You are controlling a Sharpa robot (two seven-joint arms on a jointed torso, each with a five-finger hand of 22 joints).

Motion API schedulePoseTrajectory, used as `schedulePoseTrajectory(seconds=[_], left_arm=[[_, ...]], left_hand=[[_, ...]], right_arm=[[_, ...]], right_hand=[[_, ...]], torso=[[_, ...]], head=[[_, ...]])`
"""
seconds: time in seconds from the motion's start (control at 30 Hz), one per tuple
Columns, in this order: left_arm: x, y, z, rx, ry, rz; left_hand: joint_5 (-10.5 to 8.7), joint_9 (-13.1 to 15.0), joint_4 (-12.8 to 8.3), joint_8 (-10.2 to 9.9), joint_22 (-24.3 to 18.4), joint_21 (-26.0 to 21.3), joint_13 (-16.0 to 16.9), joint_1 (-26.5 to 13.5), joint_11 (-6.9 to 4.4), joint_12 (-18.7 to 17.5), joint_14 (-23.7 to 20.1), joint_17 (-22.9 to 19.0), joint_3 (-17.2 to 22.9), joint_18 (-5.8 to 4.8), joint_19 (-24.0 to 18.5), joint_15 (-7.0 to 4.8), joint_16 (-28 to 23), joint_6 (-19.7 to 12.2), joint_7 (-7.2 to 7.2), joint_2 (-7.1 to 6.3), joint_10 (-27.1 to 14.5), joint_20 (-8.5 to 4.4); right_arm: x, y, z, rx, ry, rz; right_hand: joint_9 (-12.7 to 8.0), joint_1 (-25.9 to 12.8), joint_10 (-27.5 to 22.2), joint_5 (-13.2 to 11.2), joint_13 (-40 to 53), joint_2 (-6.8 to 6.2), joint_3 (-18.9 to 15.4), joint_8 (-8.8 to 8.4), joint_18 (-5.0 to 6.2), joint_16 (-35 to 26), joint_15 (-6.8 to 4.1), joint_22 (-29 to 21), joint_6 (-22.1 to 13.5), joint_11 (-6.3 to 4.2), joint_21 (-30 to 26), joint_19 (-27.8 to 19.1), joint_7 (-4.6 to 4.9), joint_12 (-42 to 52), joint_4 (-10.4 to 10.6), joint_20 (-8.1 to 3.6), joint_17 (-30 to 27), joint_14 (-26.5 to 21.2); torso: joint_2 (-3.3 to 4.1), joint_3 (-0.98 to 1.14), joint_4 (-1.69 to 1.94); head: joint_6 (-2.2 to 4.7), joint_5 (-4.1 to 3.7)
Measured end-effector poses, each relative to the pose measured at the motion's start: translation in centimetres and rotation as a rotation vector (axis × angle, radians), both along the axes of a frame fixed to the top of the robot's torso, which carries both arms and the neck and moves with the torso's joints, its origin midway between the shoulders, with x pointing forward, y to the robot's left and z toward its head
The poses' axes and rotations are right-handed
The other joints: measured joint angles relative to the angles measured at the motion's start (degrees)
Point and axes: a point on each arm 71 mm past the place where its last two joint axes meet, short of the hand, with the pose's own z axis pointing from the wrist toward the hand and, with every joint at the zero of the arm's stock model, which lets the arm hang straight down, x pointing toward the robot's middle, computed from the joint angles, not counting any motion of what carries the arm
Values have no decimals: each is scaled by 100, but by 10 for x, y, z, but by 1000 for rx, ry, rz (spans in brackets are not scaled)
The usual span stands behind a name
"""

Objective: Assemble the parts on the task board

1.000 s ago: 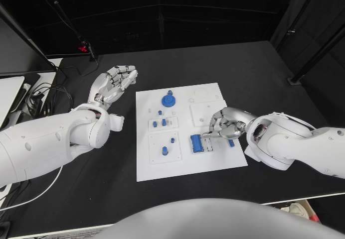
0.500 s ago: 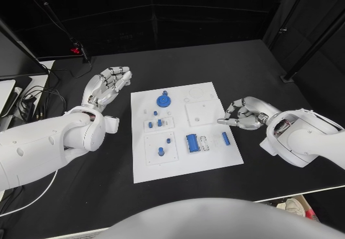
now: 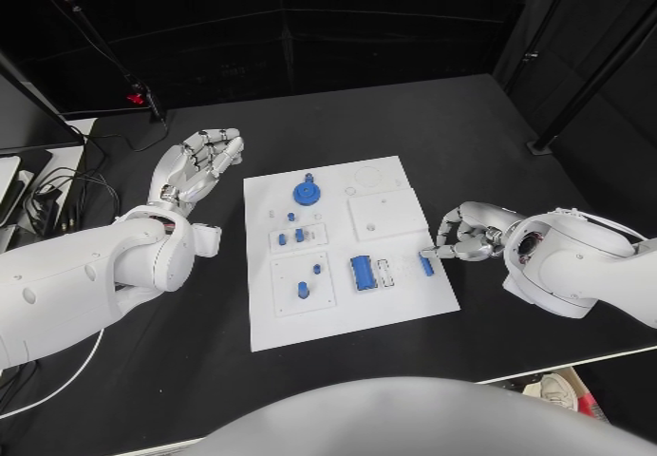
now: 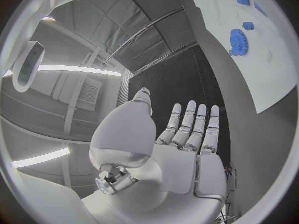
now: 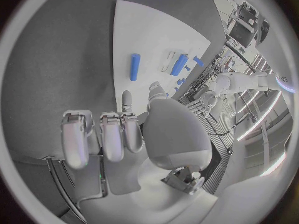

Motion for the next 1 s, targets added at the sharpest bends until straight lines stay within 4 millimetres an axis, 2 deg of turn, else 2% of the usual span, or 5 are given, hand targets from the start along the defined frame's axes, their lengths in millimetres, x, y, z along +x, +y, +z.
schedulePoseTrajectory(seconds=[0.67, 0.8, 1.0], left_arm=[[0, 0, 0, 0, 0, 0], [0, 0, 0, 0, 1, -1], [0, 0, 0, -1, 1, -1]], left_hand=[[0, 0, 0, 0, 1, 0, 0, 0, 0, 0, 0, 0, 0, 0, 0, 0, 0, 0, 0, 0, 0, 0], [0, 0, 0, 0, 0, 0, 1, 0, 0, 0, 0, 1, 0, 0, 0, 0, 0, 0, 0, 0, 0, 0], [0, 1, 0, 0, 1, 0, 1, 0, 0, 0, 0, 1, 0, 0, 0, 0, 0, 0, 0, 0, 0, 0]], right_arm=[[3, 12, -11, -105, 85, 42], [4, 14, -14, -114, 97, 49], [6, 16, -17, -128, 112, 55]], right_hand=[[-66, 38, 0, 0, 0, 39, 0, 0, 1, 0, 21, 0, 100, 0, 0, 20, -26, 0, 0, 20, -1, -21], [-72, 61, 0, 0, 0, 63, 16, 0, 1, 0, 21, 0, 120, 0, 0, 20, -6, 0, -15, 20, -1, -21], [-81, 84, 0, 0, 0, 85, 16, 18, 1, 0, 20, 0, 140, 0, 0, 20, -27, 0, -15, 20, -1, -21]], torso=[[2, 3, 2], [2, 3, 1], [2, 0, 1]], head=[[0, -23], [0, -8], [0, 11]])
